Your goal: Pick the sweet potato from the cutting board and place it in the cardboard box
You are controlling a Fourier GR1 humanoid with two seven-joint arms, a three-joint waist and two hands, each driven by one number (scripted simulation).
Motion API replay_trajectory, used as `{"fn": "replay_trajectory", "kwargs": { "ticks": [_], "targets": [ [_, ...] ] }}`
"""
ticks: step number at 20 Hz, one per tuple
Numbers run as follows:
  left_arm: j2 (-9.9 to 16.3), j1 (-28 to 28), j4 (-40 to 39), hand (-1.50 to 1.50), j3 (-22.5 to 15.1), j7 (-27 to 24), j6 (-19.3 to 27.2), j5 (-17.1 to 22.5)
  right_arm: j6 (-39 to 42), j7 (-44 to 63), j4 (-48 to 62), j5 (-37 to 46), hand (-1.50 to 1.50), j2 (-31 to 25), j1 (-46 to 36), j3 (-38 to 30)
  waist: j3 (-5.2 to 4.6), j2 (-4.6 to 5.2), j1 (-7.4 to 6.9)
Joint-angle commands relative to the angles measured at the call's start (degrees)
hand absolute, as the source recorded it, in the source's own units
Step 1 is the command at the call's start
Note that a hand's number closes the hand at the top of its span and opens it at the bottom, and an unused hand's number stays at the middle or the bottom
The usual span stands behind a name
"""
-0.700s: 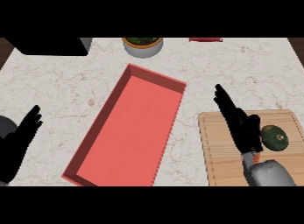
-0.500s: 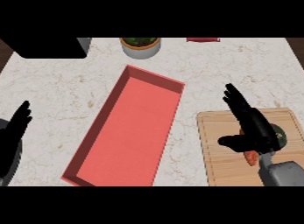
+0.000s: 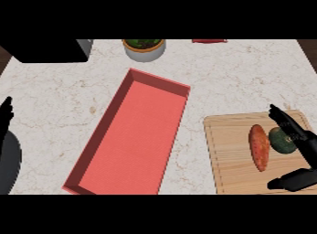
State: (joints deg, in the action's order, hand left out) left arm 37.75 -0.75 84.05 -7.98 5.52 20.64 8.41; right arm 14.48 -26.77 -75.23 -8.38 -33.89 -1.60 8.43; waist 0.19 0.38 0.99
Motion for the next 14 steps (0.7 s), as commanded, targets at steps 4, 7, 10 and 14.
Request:
{"fn": "replay_trajectory", "kwargs": {
  "ticks": [4, 7, 10, 14],
  "targets": [
    [-3.1, 4.0, -3.2, 0.0, -2.4, -0.3, 1.7, -4.0, 13.2, -28.9, 21.3, 1.6, -1.5, -3.5, -2.3, -4.3, 0.14, 0.26, -1.62],
    [-3.0, 4.0, -6.8, 0.0, -0.9, -3.6, -0.5, -2.8, 7.4, -31.7, 25.2, 8.9, -1.5, -7.9, -7.0, -4.1, 0.05, 0.36, -2.35],
    [-2.6, 8.1, -6.9, 0.0, -1.1, -0.5, -1.4, -3.0, 3.2, -31.4, 25.8, 16.7, -1.5, -12.9, -9.2, -0.3, 0.07, 0.55, -2.21],
    [-5.0, 6.5, -7.2, 0.0, -2.3, -2.8, 0.4, -5.5, 3.8, -27.0, 24.9, 22.8, -1.5, -15.1, -13.6, 4.8, -0.14, 0.01, -2.31]
  ]
}}
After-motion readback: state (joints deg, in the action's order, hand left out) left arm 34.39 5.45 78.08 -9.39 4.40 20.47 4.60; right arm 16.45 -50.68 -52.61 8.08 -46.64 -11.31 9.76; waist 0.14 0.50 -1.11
